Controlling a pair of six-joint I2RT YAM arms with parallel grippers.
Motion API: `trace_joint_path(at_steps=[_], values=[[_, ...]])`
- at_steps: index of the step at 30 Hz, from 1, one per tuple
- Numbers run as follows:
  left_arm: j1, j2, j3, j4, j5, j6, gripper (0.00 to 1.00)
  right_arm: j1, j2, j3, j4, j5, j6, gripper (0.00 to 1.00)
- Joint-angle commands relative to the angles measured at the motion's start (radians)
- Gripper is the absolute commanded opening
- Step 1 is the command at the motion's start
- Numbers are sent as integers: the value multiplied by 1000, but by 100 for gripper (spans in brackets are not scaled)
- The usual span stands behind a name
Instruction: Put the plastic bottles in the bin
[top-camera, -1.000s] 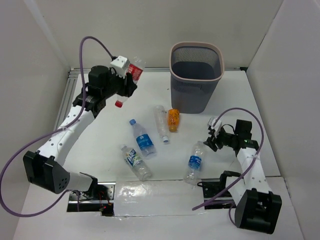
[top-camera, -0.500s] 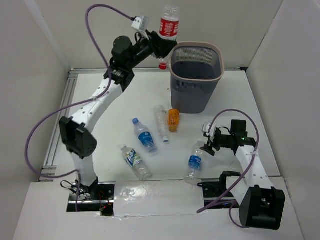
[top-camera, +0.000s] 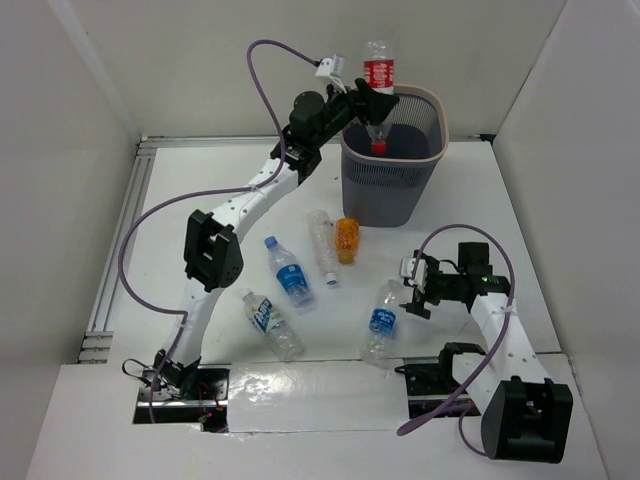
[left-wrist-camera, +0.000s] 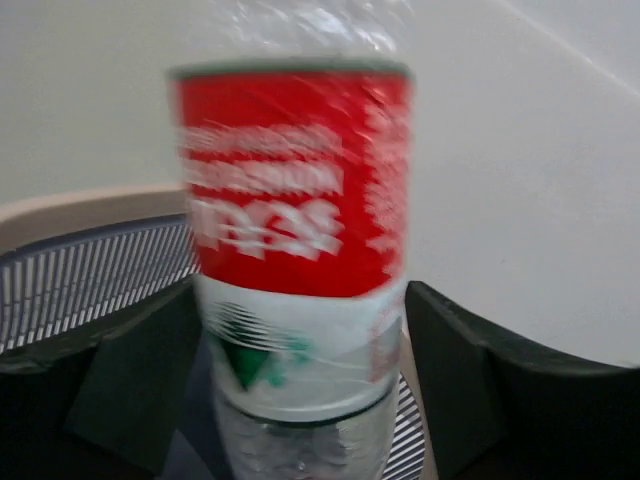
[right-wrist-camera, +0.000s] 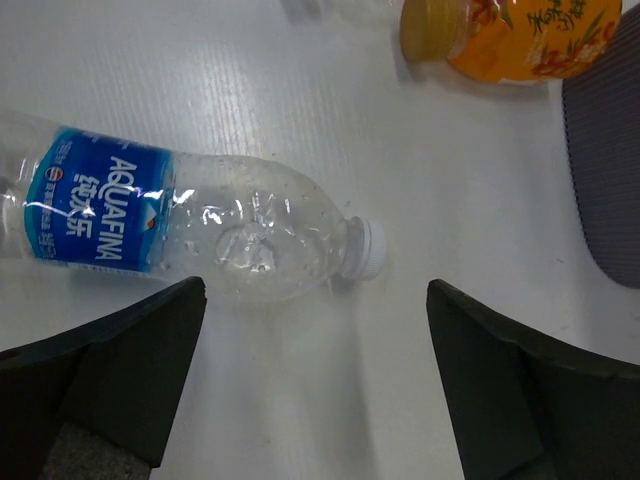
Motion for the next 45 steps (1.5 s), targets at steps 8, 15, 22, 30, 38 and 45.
trace_joint_path(at_steps=[8, 15, 22, 30, 38, 45], values=[[-5, -109, 116, -54, -53, 104, 100, 43, 65, 43, -178, -14, -530, 100], [-5, -511, -292, -280, -172, 191, 100, 115, 165, 83, -221, 20, -806, 100], [6, -1034, -874, -598, -452, 108, 100, 250, 185, 83, -115, 86, -880, 100], [15, -1389, -1286, -836, -557, -227, 100, 394, 225, 59, 72, 106, -863, 100], [15, -1470, -1474, -950, -403, -427, 100, 558, 317, 56, 201, 150, -817, 100], [-6, -1409, -1485, -998, -335, -464, 100, 617, 455, 99, 143, 196, -817, 92]])
